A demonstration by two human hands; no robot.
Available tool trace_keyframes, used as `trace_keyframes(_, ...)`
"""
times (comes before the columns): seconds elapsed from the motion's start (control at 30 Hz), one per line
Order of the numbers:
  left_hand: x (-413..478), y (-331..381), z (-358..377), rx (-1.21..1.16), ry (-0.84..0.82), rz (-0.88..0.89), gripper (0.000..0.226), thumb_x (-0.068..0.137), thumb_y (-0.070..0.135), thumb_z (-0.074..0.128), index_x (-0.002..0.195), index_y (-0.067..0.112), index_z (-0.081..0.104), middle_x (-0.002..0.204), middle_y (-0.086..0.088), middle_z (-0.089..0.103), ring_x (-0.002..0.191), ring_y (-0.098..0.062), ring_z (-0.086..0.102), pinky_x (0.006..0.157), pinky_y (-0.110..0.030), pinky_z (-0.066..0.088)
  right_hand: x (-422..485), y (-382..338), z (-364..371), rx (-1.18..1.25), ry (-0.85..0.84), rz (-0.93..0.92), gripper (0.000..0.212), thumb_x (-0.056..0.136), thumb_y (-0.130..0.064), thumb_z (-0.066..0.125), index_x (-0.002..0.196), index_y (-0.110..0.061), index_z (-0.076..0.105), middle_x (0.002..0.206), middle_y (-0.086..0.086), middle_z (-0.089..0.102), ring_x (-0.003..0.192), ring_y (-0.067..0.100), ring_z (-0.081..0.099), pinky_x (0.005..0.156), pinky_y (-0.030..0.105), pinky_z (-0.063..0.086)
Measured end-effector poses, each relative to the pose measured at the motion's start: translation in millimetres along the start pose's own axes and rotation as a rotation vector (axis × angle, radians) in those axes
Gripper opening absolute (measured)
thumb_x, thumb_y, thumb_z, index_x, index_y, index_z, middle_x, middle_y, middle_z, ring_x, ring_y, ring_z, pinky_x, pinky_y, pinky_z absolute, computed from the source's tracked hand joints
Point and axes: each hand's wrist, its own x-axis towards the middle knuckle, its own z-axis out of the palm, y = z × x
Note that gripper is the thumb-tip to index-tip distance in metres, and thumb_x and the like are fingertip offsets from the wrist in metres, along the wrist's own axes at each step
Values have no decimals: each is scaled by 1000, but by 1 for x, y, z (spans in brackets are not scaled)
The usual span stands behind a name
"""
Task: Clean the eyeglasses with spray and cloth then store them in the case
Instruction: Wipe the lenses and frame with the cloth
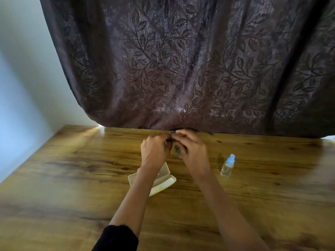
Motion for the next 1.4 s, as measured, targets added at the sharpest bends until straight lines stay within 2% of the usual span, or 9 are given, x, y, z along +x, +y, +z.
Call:
trace_keyframes(0.07, 0, -1, -1, -11, 9, 23, 15, 81, 20, 60, 92, 19, 71, 82, -9, 72, 78, -32, 65, 65, -33, 43, -3, 0, 5, 4, -34, 21, 30, 78, -2, 66, 107, -9, 68, 109, 4, 66, 101, 18, 61, 91, 24, 47)
trace_keyframes(0.23, -7, 0, -3, -61, 5, 93, 16, 85, 23, 63, 98, 21, 73, 80, -5, 74, 75, -26, 67, 66, -30, 44, -3, 4, -3, -116, -1, 70, 24, 77, -2, 68, 99, -12, 71, 96, 1, 71, 90, 17, 63, 75, 23, 51)
trace_keyframes(0.47, -9, -10, -8, -97, 52, 65, 18, 83, 19, 67, 99, 21, 73, 84, -3, 75, 80, -24, 69, 73, -30, 45, 0, 34, -23, -203, 6, 335, 24, 81, -1, 64, 102, -11, 69, 97, 7, 70, 90, 20, 63, 72, 23, 49)
trace_keyframes(0.57, -8, -5, -4, -67, 21, 101, 17, 84, 22, 64, 99, 24, 73, 85, -4, 74, 80, -26, 67, 69, -31, 46, -1, 11, -13, -142, -43, 223, 28, 82, 0, 62, 107, -11, 67, 105, 6, 68, 90, 18, 64, 75, 22, 51)
trace_keyframes(0.67, -8, -2, 0, -43, -11, 122, 20, 85, 19, 60, 100, 24, 72, 88, -6, 73, 82, -29, 66, 67, -33, 46, -7, -9, 3, -174, -74, 119, 32, 77, 4, 65, 107, -9, 67, 104, 8, 69, 96, 24, 63, 76, 32, 55)
trace_keyframes(0.9, -8, -13, 1, -75, 41, 104, 17, 83, 23, 67, 98, 26, 73, 85, -1, 74, 79, -23, 68, 68, -34, 49, -5, 15, -17, -246, -39, 269, 23, 84, -2, 59, 104, -10, 68, 96, 7, 70, 94, 22, 62, 69, 26, 49)
trace_keyframes(1.07, -10, -14, 1, -128, 86, 96, 16, 77, 18, 72, 92, 20, 75, 79, -4, 75, 71, -23, 68, 66, -32, 49, -4, 34, -29, -288, 11, 392, 19, 83, -5, 62, 101, -6, 68, 93, 12, 70, 91, 26, 61, 71, 30, 47)
trace_keyframes(1.27, -7, -1, 4, -64, 18, 137, 18, 82, 18, 63, 95, 24, 74, 82, -5, 74, 75, -28, 66, 64, -32, 45, -7, -6, -4, -231, -57, 125, 28, 75, 3, 68, 100, -8, 69, 95, 8, 71, 88, 24, 64, 69, 30, 53)
trace_keyframes(1.4, -11, -3, 6, -72, 34, 149, 16, 83, 22, 64, 96, 26, 73, 80, -1, 74, 75, -24, 67, 63, -28, 43, -7, -4, -4, -214, -46, 151, 24, 80, -1, 64, 101, -11, 70, 96, 5, 71, 90, 22, 62, 69, 31, 53)
